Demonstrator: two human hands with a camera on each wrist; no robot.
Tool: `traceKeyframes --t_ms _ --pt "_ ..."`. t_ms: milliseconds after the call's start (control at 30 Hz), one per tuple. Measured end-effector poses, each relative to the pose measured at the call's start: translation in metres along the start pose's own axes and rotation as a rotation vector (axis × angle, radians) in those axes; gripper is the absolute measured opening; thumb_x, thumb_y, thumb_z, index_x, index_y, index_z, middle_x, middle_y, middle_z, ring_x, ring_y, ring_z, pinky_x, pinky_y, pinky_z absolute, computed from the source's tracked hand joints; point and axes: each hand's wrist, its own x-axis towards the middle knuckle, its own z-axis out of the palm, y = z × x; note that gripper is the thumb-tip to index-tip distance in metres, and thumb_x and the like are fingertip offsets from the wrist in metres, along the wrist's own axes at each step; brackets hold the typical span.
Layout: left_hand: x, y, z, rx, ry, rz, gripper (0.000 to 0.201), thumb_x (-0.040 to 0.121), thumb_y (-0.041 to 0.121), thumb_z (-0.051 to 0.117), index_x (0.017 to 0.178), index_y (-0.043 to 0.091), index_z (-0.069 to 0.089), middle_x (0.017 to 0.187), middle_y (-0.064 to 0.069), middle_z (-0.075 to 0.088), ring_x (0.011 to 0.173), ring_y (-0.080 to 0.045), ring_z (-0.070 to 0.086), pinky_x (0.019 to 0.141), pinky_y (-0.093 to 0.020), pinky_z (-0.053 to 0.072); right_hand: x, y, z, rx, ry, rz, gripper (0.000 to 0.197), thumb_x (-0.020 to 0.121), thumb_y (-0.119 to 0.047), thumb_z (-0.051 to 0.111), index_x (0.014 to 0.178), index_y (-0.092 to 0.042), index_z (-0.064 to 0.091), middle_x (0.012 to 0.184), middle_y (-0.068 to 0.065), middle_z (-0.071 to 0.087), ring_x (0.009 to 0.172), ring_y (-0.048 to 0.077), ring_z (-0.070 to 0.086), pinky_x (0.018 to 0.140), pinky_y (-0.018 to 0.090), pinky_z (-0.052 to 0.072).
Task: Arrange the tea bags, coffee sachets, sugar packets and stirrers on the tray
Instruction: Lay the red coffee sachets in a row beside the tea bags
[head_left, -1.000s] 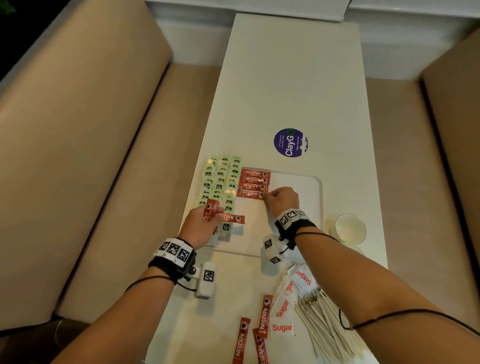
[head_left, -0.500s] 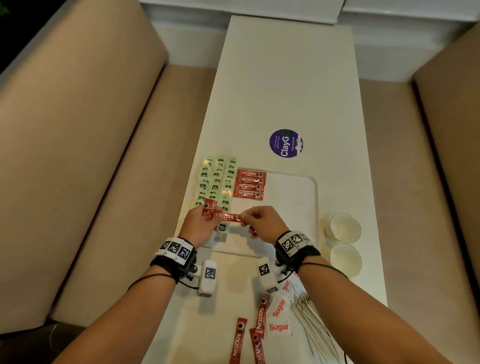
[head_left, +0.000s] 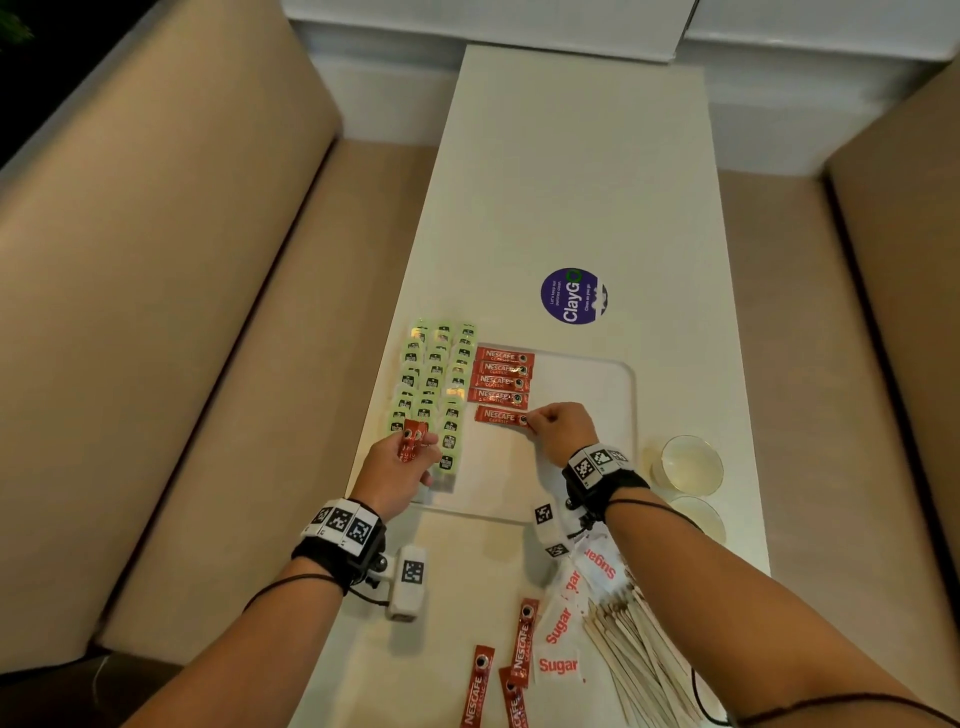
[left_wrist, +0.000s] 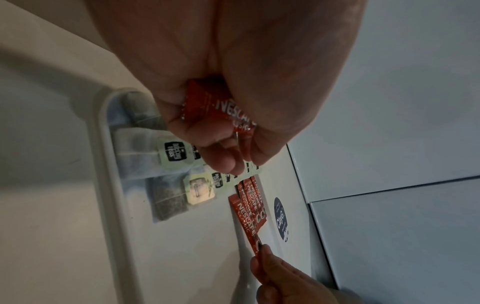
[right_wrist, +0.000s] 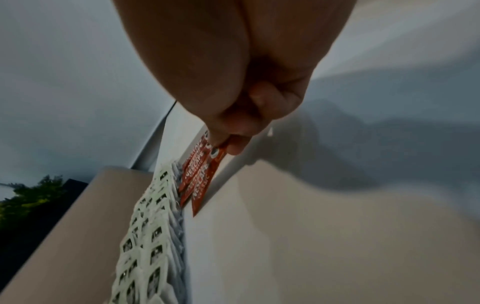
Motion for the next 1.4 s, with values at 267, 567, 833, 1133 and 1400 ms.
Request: traceKeyframes --t_ms 267,567,833,1133,1400 --pt "-0.004 -0.007 0.000 -0.026 -0.021 -0.029 0.013 0.092 0.015 0.067 0.104 0.016 0.071 0.097 -0.006 0.075 0.058 -0.013 0.059 0.053 -0.022 0.043 0.008 -0.012 0.007 -0.053 0.050 0.053 0.029 0.092 -0.031 0.072 0.076 -0.007 0.078 0.069 0.004 0.070 0.063 0.015 0.060 0.061 0.026 0.048" --pt "-0.007 -0.011 -0.001 -0.025 -0.019 -0.039 0.010 0.094 0.014 0.065 0.103 0.015 0.070 0.098 -0.010 0.075 0.057 -0.011 0.059 0.049 -0.017 0.042 0.010 -0.013 0.007 -0.023 0.070 0.073 0.029 0.094 -0.030 0.070 0.076 -0.010 0.080 0.074 0.004 0.075 0.066 0.014 0.064 0.063 0.025 0.048" --pt "-0.010 -0.009 -0.001 -0.038 -0.028 -0.052 0.012 0.096 0.014 0.063 0.105 0.015 0.069 0.098 -0.009 0.075 0.057 -0.010 0.059 0.049 -0.016 0.043 0.008 -0.012 0.009 -0.050 0.080 0.047 0.031 0.093 -0.030 0.070 0.071 -0.010 0.078 0.069 0.002 0.073 0.061 0.013 0.062 0.057 0.021 0.046" --pt "-0.010 -0.010 -0.003 -0.055 -0.046 -0.077 0.014 0.095 0.010 0.062 0.106 0.017 0.069 0.083 -0.004 0.069 0.060 -0.013 0.059 0.052 -0.024 0.045 0.009 -0.014 0.009 -0.046 0.075 0.077 0.033 0.092 -0.035 0.073 0.071 -0.010 0.078 0.065 0.002 0.071 0.056 0.013 0.059 0.053 0.022 0.042" --pt "-0.014 -0.002 0.000 -0.153 -0.209 -0.105 0.023 0.099 0.005 0.056 0.119 0.015 0.062 0.088 -0.010 0.065 0.065 -0.017 0.061 0.062 -0.030 0.055 -0.006 -0.015 0.004 -0.045 0.081 0.021 0.044 0.099 -0.041 0.061 0.065 -0.014 0.072 0.060 -0.003 0.066 0.054 0.010 0.057 0.058 0.023 0.041"
